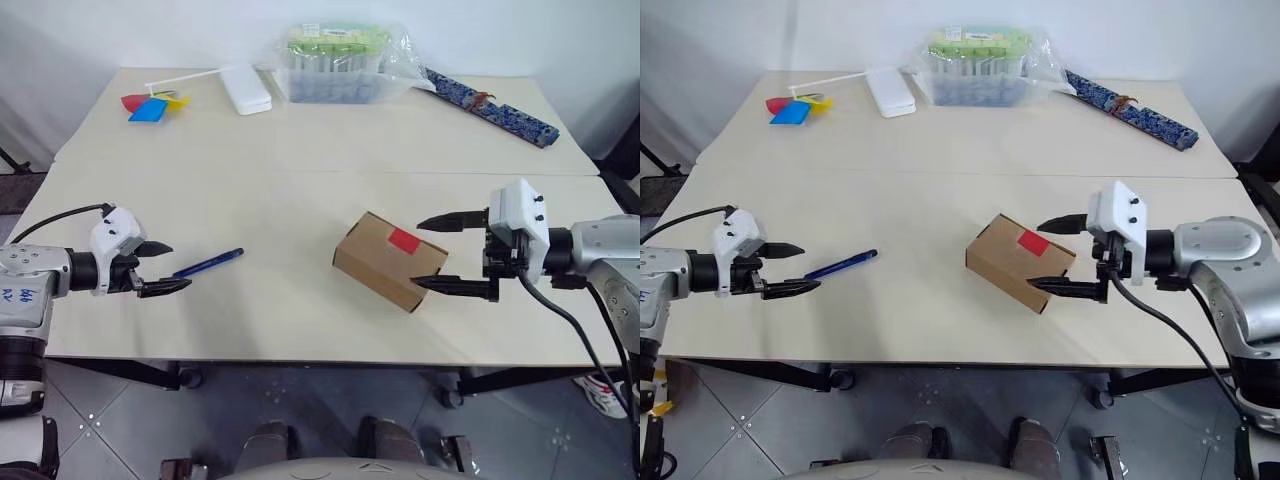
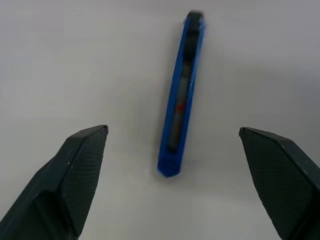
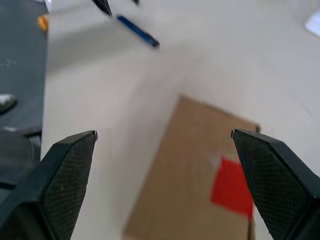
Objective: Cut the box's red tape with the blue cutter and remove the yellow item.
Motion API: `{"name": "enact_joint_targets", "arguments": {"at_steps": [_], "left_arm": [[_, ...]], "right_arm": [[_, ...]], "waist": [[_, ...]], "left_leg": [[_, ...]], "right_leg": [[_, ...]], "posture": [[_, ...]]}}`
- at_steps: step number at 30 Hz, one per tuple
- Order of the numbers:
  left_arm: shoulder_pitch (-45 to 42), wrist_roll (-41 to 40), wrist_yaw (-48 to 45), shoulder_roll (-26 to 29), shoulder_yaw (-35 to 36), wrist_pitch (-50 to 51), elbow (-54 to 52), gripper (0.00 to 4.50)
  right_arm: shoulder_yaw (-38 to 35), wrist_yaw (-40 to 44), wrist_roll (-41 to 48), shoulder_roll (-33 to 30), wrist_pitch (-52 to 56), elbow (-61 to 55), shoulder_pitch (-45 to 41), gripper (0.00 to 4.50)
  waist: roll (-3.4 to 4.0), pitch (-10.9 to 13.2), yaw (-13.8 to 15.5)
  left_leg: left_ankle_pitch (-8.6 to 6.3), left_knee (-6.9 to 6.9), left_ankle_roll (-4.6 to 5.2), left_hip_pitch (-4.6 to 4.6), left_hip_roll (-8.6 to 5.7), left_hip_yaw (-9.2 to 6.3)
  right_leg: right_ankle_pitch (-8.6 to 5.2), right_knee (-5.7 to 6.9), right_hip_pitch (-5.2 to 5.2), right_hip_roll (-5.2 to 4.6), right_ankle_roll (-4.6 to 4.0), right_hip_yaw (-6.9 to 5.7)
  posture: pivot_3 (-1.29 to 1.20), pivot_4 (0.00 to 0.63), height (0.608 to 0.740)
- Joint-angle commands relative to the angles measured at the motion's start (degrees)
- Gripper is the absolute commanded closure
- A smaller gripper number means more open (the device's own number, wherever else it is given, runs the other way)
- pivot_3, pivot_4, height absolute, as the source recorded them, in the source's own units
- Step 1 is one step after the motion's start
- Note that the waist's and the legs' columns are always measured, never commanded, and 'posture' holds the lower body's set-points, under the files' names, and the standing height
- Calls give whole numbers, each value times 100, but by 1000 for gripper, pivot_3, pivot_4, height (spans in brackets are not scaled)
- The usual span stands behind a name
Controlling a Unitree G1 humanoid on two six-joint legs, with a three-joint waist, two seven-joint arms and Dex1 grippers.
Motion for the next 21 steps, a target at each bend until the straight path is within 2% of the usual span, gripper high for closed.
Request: {"name": "enact_joint_targets", "arguments": {"at_steps": [1, 11, 14, 21], "left_arm": [[-254, 123, -167, -4, -172, -360, 367, 36], [-702, 704, -630, 21, -814, -1190, 1583, 36], [-844, 716, -614, -33, -794, -1275, 1774, 592], [-1058, 817, -607, -125, -864, -1550, 2098, 2616]], "right_arm": [[-86, -101, 131, 16, 70, -230, -49, 0], [-305, -220, 165, -147, 96, -398, 265, 0], [-335, -242, 158, -177, 78, -408, 324, 0], [-309, -257, 124, -202, 9, -349, 286, 0]], "waist": [[0, 0, 2], [-2, -2, -22], [-2, -2, -39], [-2, -2, -68]], "left_leg": [[0, 0, 0, 0, 0, 1], [0, -2, 0, 7, 0, 17], [0, -2, 0, 9, 1, 17], [0, -2, 0, 11, 1, 18]], "right_leg": [[0, 0, 0, 0, 0, 0], [0, 16, -7, -1, 0, 9], [0, 22, -8, -1, 0, 11], [0, 25, -9, -2, 0, 13]], "posture": [[0, 150, 740], [0, 150, 740], [0, 150, 740], [0, 150, 740]]}}
